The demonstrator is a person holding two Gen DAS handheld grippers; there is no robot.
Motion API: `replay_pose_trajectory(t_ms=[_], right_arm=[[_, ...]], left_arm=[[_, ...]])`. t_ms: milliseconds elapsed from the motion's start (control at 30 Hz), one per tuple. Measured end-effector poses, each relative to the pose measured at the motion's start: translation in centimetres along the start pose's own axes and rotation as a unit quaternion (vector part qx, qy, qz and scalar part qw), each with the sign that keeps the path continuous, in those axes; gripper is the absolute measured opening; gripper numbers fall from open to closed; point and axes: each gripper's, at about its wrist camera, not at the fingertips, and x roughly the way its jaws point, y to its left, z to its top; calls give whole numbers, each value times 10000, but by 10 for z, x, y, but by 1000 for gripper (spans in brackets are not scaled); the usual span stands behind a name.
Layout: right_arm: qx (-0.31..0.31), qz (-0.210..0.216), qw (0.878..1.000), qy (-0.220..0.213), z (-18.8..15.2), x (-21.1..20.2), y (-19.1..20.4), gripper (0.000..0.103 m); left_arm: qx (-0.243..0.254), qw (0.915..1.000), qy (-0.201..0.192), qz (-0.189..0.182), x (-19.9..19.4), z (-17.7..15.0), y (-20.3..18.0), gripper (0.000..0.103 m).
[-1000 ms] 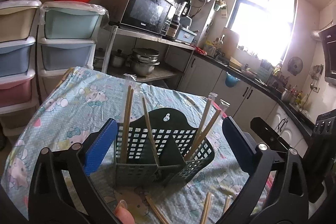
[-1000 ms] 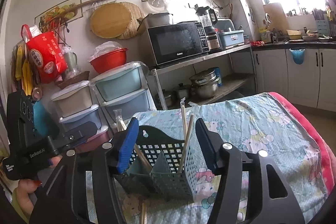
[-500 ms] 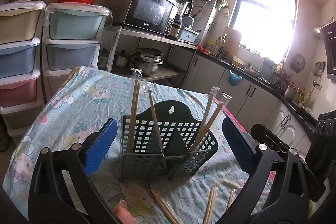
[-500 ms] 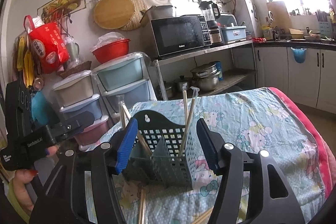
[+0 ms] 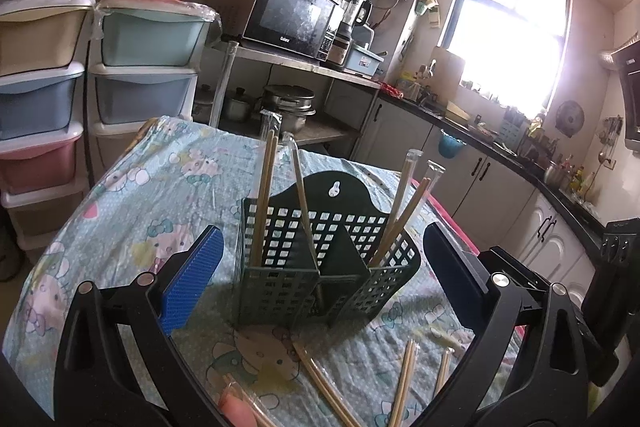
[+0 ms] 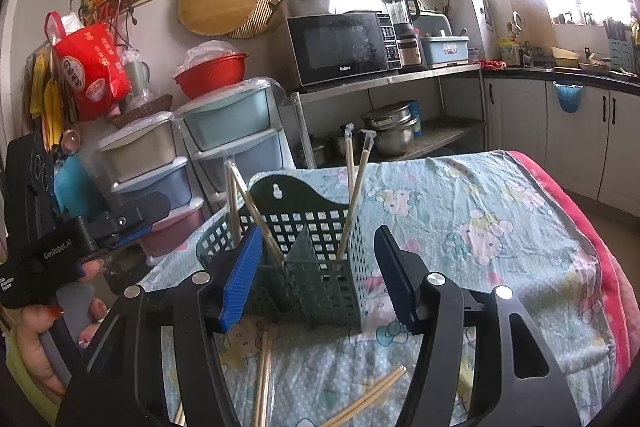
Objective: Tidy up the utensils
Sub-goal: 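Move both open tools down toward the loose chopsticks beside the basket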
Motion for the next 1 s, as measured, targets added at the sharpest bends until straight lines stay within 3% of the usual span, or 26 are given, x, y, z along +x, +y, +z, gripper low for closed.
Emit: replay_pose_trajectory(t_ms=[1000], right_arm=[[-29, -50, 9993, 378, -24, -10, -3, 56]], left_arm=[[-314, 9980, 513, 174, -9, -41, 23, 92]])
